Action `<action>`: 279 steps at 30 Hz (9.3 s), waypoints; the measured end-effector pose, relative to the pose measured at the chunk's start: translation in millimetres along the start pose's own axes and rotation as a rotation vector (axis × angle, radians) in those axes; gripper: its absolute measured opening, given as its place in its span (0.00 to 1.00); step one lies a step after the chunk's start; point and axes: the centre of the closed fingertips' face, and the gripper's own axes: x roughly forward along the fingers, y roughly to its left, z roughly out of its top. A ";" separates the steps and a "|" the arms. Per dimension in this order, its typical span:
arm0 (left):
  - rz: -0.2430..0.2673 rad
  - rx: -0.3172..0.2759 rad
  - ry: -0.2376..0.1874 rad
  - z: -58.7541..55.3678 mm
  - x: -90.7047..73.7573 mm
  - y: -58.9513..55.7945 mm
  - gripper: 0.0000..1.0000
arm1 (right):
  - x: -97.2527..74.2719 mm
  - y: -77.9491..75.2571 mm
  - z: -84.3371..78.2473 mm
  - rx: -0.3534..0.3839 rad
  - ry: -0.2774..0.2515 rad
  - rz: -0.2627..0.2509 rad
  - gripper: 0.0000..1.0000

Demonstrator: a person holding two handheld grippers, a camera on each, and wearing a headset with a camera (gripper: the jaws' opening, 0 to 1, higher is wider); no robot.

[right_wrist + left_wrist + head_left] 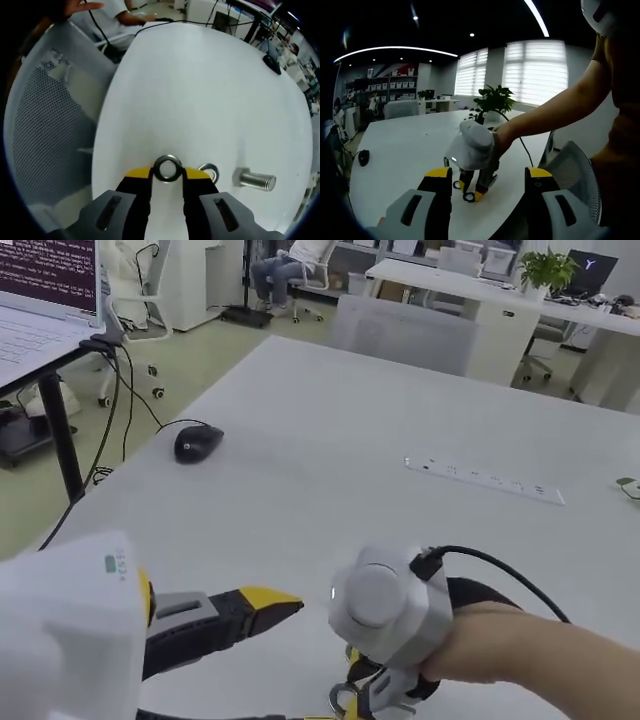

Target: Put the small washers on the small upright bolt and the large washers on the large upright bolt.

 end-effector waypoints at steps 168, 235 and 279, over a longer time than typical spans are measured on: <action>0.027 -0.002 0.024 -1.1 4.6 4.5 0.57 | -5.6 -50.9 -16.2 0.102 -0.031 -0.028 0.21; 0.013 -0.003 0.037 1.2 10.6 4.7 0.57 | -55.8 -111.8 -19.6 0.068 0.006 -0.116 0.22; -0.036 0.024 0.066 -0.5 23.3 3.8 0.57 | -77.3 -81.9 -39.0 0.218 -0.261 -0.232 0.09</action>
